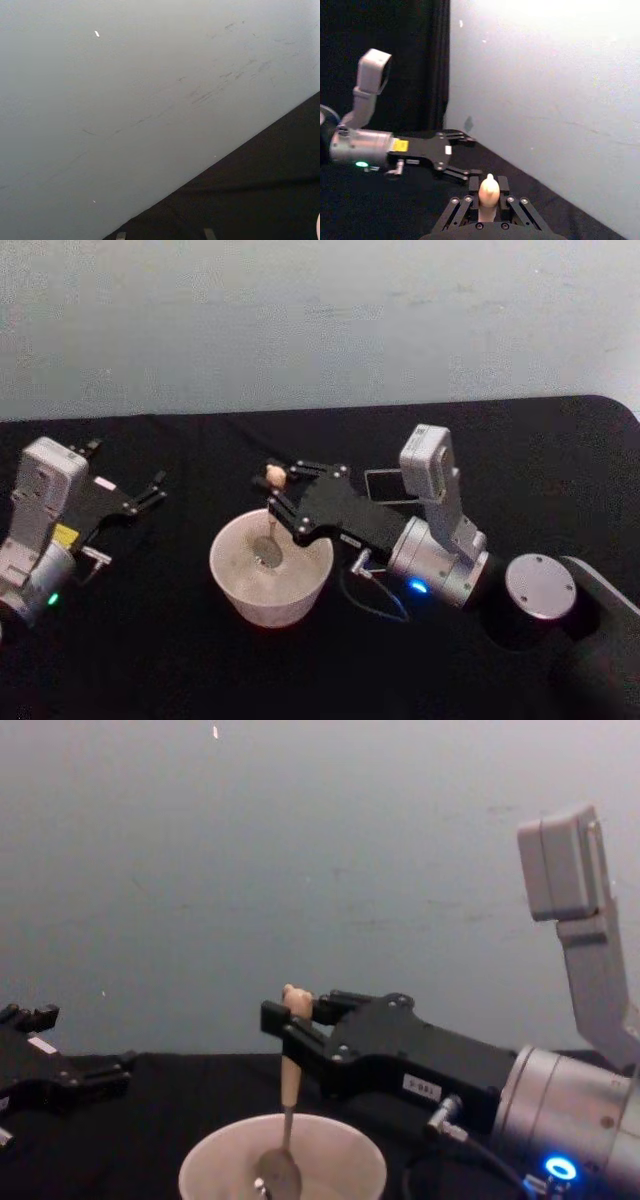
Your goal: Pick up the stirring spoon with one hand, stir inside the cup, then place it back in its original position.
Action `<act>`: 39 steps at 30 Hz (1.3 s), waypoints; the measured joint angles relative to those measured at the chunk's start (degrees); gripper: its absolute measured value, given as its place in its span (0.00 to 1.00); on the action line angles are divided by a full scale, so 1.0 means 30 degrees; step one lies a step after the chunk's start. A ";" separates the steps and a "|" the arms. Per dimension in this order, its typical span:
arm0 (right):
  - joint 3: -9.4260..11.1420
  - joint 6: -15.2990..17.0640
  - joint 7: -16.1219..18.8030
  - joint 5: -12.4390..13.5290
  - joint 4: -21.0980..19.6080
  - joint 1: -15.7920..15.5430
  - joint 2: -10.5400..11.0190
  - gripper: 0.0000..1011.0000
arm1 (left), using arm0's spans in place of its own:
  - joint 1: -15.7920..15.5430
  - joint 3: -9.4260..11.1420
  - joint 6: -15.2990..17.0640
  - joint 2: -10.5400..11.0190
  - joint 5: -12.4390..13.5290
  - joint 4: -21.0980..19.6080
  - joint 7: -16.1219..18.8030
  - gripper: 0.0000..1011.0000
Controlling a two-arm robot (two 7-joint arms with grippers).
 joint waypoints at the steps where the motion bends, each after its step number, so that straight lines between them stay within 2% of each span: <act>1: 0.0028 -0.0023 -0.0028 -0.0028 0.0063 0.0035 -0.0013 0.21 | 0.0001 0.0001 0.0000 0.0000 0.0000 0.0001 0.0000 0.99; 10: 0.0369 -0.0078 -0.0162 -0.0200 0.0254 0.0076 0.0071 0.21 | 0.0001 0.0001 0.0000 0.0000 0.0001 0.0001 0.0001 0.99; 20: 0.0639 -0.0031 0.0032 0.0042 -0.0286 -0.0138 0.0246 0.21 | 0.0001 0.0000 0.0000 0.0000 0.0001 0.0001 0.0001 0.99; 27: 0.1012 -0.0098 0.0670 0.0830 -0.1374 -0.0246 0.0772 0.21 | 0.0001 0.0001 -0.0001 0.0000 0.0001 0.0001 0.0000 0.99; 39: 0.2097 -0.0091 0.1878 0.3220 -0.3672 -0.0450 0.2291 0.21 | 0.0001 0.0001 0.0000 0.0000 0.0001 0.0000 0.0000 0.99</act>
